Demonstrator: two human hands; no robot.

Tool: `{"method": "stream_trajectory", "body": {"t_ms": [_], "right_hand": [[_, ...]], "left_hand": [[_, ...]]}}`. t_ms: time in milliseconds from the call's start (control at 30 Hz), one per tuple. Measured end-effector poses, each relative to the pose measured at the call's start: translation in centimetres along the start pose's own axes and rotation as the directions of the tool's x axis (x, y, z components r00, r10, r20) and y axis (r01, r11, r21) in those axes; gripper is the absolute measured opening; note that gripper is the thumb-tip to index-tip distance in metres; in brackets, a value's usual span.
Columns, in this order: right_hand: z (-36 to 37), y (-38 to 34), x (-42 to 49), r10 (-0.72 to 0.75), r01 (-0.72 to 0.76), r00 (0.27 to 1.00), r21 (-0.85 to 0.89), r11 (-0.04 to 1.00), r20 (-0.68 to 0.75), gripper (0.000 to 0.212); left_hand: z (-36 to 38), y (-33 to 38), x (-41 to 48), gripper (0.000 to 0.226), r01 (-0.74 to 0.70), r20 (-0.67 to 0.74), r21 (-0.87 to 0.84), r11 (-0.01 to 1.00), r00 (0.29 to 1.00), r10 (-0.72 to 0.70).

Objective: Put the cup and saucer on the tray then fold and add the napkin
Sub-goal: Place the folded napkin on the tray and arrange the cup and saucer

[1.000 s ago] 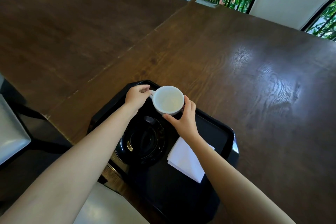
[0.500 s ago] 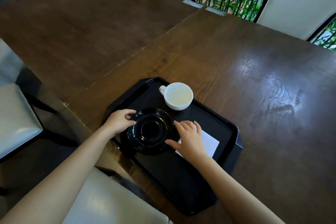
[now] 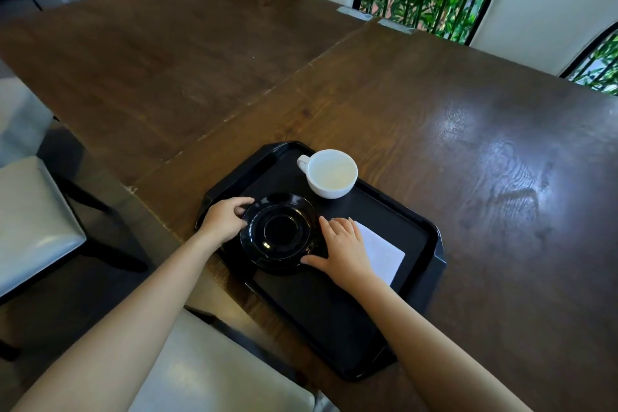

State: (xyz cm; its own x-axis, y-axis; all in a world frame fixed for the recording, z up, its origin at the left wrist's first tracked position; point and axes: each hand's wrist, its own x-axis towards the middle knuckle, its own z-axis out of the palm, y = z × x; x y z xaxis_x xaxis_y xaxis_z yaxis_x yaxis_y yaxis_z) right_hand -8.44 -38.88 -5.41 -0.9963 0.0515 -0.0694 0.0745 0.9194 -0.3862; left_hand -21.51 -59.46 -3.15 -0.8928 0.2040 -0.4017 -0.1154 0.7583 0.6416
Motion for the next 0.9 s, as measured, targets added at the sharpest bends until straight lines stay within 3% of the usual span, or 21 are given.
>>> {"method": "stream_trajectory", "body": {"t_ms": [133, 200, 400, 767, 833, 900], "right_hand": [[-0.9, 0.8, -0.7, 0.033, -0.03, 0.999, 0.102, 0.994, -0.037, 0.088], [-1.9, 2.1, -1.5, 0.073, -0.069, 0.996, 0.074, 0.995, -0.05, 0.087], [-2.7, 5.0, -4.5, 0.229, -0.217, 0.96, -0.09, 0.972, 0.164, 0.1], [-2.1, 4.2, -5.1, 0.222, -0.208, 0.963, -0.1, 0.973, 0.156, 0.098], [-2.2, 4.2, -5.2, 0.225, -0.212, 0.961, -0.097, 0.972, 0.161, 0.099], [-2.3, 4.1, -5.5, 0.241, -0.228, 0.956, -0.094, 0.969, 0.166, 0.101]], "left_hand": [[0.2, -0.2, 0.1, 0.055, -0.006, -0.002, 0.04, 0.999, 1.0, 0.006], [0.6, -0.4, 0.0, 0.056, -0.021, -0.012, 0.082, 0.996, 1.0, 0.022], [1.2, -1.3, 0.1, 0.054, -0.068, -0.056, 0.106, 0.992, 0.996, 0.074], [1.0, -0.3, -1.3, 0.056, -0.06, -0.086, 0.149, 0.987, 0.994, 0.073], [1.2, 1.1, -2.7, 0.052, -0.131, -0.164, 0.303, 0.944, 0.969, 0.187], [2.6, 2.9, -4.7, 0.046, -0.292, -0.225, 0.335, 0.896, 0.898, 0.377]]}}
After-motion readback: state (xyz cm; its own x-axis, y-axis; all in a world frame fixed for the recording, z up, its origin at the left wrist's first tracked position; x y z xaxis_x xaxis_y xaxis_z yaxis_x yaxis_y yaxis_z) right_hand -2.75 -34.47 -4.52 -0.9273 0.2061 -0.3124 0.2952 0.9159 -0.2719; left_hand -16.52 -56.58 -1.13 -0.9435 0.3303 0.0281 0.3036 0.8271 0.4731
